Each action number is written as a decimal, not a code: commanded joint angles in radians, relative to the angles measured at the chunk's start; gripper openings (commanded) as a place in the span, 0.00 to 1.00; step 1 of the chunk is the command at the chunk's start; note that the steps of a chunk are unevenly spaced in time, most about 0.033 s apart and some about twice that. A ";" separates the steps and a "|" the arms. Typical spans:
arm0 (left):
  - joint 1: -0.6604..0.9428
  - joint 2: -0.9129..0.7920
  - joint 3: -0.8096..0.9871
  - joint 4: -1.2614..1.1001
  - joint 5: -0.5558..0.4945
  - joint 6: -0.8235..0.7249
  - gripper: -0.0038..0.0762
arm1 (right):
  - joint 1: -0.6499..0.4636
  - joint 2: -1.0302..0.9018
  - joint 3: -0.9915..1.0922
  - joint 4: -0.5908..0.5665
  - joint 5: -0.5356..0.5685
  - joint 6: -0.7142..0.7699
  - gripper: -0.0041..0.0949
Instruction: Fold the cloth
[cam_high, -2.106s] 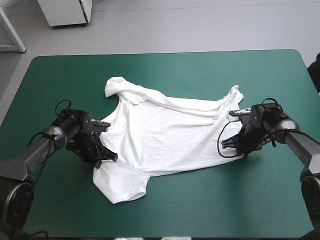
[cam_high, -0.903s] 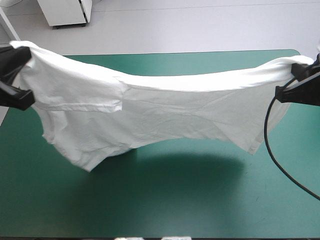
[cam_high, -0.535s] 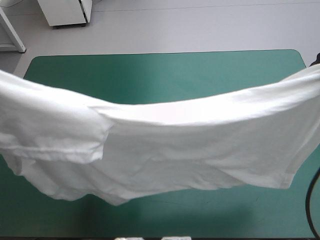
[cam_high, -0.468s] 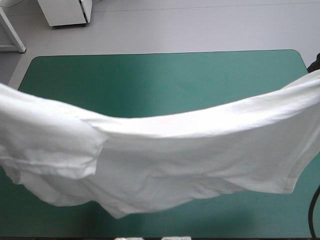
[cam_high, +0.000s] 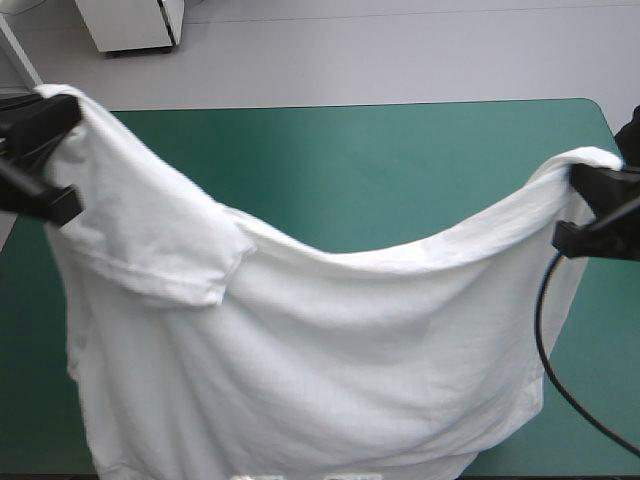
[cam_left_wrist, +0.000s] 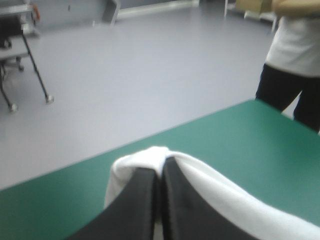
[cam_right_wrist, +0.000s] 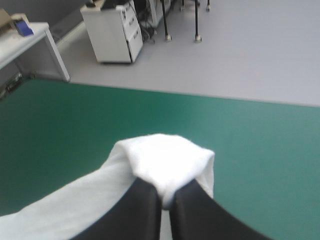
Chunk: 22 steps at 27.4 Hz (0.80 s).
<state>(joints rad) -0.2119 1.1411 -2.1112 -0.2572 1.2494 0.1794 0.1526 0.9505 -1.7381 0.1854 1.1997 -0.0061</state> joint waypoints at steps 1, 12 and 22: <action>-0.005 0.074 0.061 0.076 -0.016 -0.022 0.04 | 0.000 0.079 0.060 -0.022 -0.075 -0.001 0.02; -0.005 0.406 0.132 0.198 -0.168 -0.023 0.04 | -0.002 0.442 0.109 -0.113 -0.250 -0.008 0.02; -0.003 0.751 0.132 0.194 -0.369 -0.023 0.04 | -0.011 0.875 0.007 -0.228 -0.362 0.006 0.02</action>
<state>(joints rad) -0.2119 1.8953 -1.9563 -0.0536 0.9827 0.1650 0.1526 1.8019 -1.6698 -0.0137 0.9023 -0.0061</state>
